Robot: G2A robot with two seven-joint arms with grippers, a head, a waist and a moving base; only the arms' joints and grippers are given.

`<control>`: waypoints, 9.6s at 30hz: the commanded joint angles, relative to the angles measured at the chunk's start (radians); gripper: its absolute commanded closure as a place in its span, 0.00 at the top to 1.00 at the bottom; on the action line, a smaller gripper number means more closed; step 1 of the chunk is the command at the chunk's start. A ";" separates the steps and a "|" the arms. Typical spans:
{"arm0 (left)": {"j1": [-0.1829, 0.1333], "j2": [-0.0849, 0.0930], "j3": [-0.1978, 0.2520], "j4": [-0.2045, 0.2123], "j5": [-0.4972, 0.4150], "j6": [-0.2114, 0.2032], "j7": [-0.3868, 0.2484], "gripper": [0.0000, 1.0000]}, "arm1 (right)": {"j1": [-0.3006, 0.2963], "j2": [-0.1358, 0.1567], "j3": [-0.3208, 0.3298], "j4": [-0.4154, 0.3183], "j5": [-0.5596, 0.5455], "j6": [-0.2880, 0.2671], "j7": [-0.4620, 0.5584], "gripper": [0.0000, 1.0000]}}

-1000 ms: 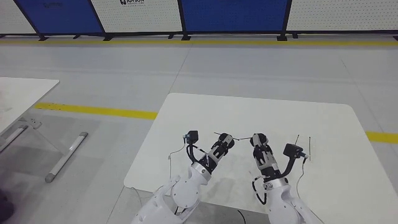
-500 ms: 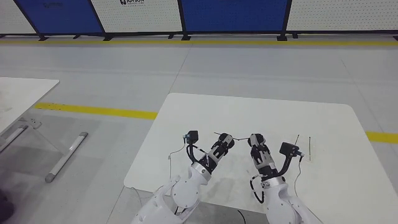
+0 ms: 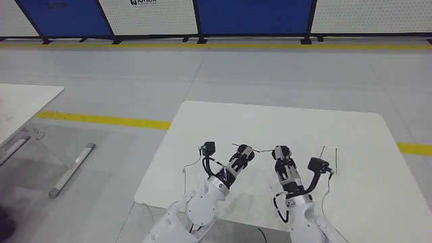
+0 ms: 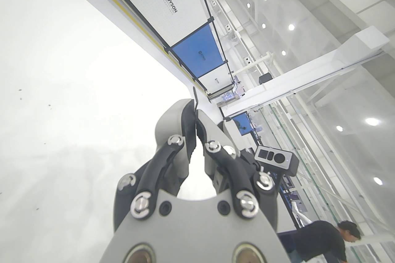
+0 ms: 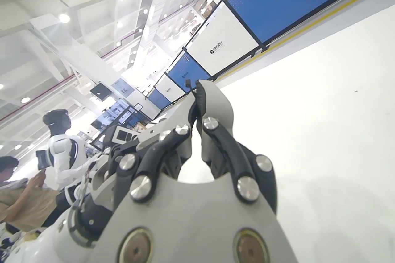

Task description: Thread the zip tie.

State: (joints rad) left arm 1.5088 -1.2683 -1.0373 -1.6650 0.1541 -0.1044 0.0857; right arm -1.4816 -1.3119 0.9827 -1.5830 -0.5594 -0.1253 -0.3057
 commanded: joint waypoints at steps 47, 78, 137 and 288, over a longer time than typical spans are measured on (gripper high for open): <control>0.000 0.000 0.000 0.000 0.000 0.000 0.000 0.00 | 0.044 -0.066 -0.033 0.113 0.074 -0.069 -0.042 0.00; -0.011 -0.011 0.009 0.010 0.000 -0.005 0.024 0.00 | 0.037 -0.090 0.001 0.152 0.058 -0.148 -0.050 0.00; -0.004 -0.025 0.010 0.001 0.035 0.006 0.032 0.00 | 0.006 -0.111 0.033 0.121 -0.057 -0.114 -0.015 0.00; 0.002 -0.041 0.014 0.014 0.131 0.025 0.009 0.00 | 0.002 -0.138 0.043 0.142 -0.216 -0.127 -0.005 0.00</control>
State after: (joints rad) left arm 1.5099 -1.3098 -1.0233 -1.6502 0.2852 -0.0772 0.0977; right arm -1.4809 -1.4493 1.0257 -1.4426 -0.7847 -0.2425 -0.3183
